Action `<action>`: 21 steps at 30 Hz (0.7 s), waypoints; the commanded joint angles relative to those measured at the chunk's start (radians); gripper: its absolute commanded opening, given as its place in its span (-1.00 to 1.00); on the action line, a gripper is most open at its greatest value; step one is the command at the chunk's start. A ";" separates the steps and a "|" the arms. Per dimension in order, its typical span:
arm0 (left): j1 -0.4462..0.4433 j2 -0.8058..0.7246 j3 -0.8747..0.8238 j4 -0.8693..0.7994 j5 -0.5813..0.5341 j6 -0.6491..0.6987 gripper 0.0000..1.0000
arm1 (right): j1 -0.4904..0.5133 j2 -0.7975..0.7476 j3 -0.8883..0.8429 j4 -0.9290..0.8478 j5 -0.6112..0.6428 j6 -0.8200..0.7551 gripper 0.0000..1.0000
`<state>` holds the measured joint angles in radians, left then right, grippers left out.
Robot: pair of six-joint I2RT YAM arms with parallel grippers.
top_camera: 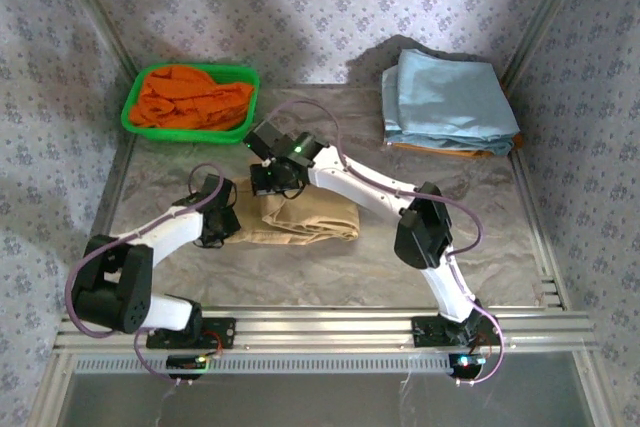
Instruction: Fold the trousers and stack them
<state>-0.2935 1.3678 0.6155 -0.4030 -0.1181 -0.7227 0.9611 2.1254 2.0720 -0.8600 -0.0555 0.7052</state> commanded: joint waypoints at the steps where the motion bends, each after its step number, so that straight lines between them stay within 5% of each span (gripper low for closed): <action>1: -0.006 0.006 -0.043 0.046 0.112 0.005 -1.00 | 0.005 0.015 0.058 0.072 -0.021 0.068 -1.00; 16: 0.006 -0.101 -0.079 -0.010 0.134 -0.031 -1.00 | 0.031 0.227 0.217 0.125 -0.090 0.149 -1.00; 21: 0.020 -0.259 -0.143 -0.109 0.103 -0.154 -0.41 | 0.030 0.271 0.221 0.161 -0.140 0.168 -1.00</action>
<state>-0.2749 1.2076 0.5129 -0.4198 -0.0284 -0.7856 0.9859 2.3699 2.2505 -0.7506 -0.1474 0.8387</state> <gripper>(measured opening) 0.248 0.072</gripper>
